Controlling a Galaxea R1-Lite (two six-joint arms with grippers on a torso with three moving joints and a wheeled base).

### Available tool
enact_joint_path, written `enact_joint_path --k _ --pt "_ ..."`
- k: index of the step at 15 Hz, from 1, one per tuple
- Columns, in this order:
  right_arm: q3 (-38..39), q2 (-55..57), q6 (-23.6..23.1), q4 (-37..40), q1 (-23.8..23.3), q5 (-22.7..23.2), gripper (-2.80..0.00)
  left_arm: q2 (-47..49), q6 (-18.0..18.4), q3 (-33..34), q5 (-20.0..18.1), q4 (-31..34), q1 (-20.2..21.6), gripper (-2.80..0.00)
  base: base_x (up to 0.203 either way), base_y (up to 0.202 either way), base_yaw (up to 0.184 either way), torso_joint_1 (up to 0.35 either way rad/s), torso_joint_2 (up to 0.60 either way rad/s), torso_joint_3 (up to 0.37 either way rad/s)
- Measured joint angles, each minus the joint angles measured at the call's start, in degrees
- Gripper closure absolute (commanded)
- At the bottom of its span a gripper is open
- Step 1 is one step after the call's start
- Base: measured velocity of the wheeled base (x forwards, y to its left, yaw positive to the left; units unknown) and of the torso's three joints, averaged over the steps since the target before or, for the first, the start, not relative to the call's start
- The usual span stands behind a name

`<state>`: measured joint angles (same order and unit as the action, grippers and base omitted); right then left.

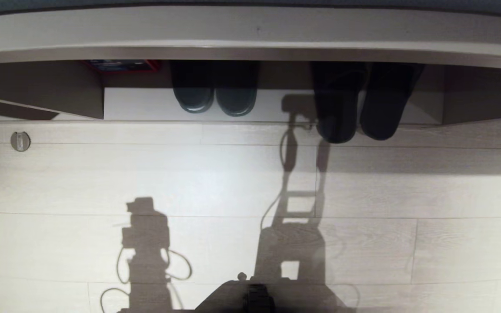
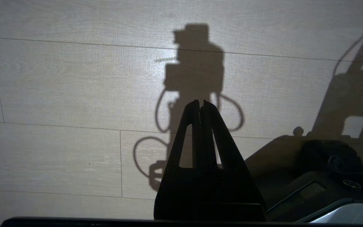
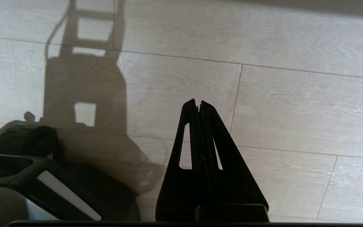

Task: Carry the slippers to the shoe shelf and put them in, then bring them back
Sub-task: Pick up the slippers in the shoe cabinet

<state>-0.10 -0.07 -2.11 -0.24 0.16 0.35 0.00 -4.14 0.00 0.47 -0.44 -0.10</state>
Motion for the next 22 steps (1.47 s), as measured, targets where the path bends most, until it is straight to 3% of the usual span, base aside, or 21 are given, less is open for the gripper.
enact_joint_path --k 7,13,16,19,22 --pt "0.00 0.05 0.02 -0.02 0.00 0.17 0.00 0.00 -0.02 0.00 -0.01 0.00 0.00 0.00 0.000 0.000 0.000 0.001 0.00 -0.187" --pt "-0.04 0.07 -0.23 -0.49 -0.05 0.20 0.00 0.02 0.13 0.00 -0.03 0.00 0.00 0.00 0.000 0.000 0.000 0.002 0.00 -0.024" --pt "-5.04 1.46 -0.28 2.33 -0.05 2.24 0.00 0.02 0.13 0.00 -0.03 0.01 0.00 0.00 0.000 0.000 0.000 0.000 0.00 0.000" --pt "-11.05 9.84 -0.15 2.65 0.02 3.34 0.00 0.02 0.23 0.00 -0.06 0.02 0.00 0.00 0.000 0.000 0.000 0.000 0.00 0.000" --pt "-14.72 25.79 -0.44 -5.37 0.06 3.95 0.00 0.02 0.31 0.00 -0.03 0.02 0.00 0.00 0.000 0.000 0.000 0.000 0.00 0.000"
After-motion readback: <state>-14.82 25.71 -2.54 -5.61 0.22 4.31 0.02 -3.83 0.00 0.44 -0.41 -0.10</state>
